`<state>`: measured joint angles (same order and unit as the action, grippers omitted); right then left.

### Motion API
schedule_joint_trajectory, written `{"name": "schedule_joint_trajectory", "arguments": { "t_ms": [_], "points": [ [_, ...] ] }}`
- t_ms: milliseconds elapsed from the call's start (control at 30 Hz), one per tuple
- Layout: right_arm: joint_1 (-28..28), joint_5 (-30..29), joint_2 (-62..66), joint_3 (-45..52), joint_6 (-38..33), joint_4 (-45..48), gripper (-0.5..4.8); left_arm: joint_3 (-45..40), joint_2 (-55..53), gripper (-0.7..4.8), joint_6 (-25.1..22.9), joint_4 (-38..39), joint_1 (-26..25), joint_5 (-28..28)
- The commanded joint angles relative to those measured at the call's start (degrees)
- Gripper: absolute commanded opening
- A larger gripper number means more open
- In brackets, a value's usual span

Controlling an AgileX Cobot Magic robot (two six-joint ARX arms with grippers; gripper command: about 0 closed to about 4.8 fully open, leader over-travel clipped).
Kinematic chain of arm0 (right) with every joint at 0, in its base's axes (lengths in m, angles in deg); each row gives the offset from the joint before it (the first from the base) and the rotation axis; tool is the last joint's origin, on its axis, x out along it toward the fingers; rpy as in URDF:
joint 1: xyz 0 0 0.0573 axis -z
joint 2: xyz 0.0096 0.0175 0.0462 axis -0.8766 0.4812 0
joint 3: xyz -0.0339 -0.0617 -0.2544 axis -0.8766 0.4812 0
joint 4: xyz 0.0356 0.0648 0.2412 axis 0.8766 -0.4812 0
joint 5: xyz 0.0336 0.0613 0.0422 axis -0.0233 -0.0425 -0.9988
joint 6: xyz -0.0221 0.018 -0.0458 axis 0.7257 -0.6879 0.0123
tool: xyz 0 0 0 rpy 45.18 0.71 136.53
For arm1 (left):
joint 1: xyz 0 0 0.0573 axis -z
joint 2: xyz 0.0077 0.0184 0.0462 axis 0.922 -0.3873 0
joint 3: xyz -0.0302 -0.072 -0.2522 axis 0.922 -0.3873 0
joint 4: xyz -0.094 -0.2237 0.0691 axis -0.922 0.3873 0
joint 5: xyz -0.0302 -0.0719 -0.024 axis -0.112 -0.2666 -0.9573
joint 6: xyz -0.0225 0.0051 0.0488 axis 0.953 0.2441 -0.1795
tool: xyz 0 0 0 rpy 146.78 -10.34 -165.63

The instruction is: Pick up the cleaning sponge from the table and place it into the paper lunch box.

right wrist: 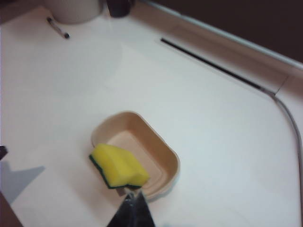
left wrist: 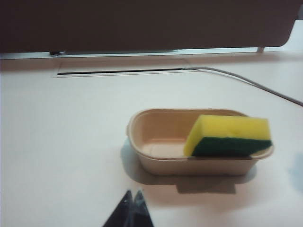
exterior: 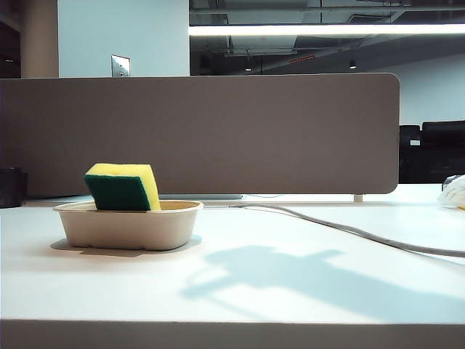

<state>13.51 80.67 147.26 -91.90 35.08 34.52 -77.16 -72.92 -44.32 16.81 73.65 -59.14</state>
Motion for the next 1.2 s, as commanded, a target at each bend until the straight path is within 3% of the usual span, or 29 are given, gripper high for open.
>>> {"name": "schedule_joint_trajectory", "arguments": {
  "t_ms": [33,266,466,833,999,1199],
  "points": [
    [-2.23,2.8,-5.07,6.34,0.15,7.74,-0.09,0.04,-0.02,-0.06,-0.07,-0.48,-0.17,-0.24],
    [-5.79,7.3,-13.29,21.31,-0.07,17.38,-0.09,0.04,-0.02,-0.05,-0.07,-0.15,-0.17,-0.26],
    [-5.62,8.68,-14.71,28.83,-0.07,17.62,-0.08,0.04,-0.02,-0.05,-0.07,-0.17,-0.17,-0.33],
    [-5.44,8.63,-14.67,30.47,-0.07,6.64,-0.09,0.04,-0.02,-0.05,-0.07,-0.15,-0.17,-0.24],
    [-6.16,9.66,-15.74,30.45,0.57,7.06,-0.08,0.04,-0.04,-0.05,-0.07,-0.17,-0.17,-0.24],
    [-2.23,14.05,-18.62,31.43,2.16,12.17,-0.08,0.04,-0.02,-0.05,-0.07,-0.17,-0.17,-0.24]
  ]
}}
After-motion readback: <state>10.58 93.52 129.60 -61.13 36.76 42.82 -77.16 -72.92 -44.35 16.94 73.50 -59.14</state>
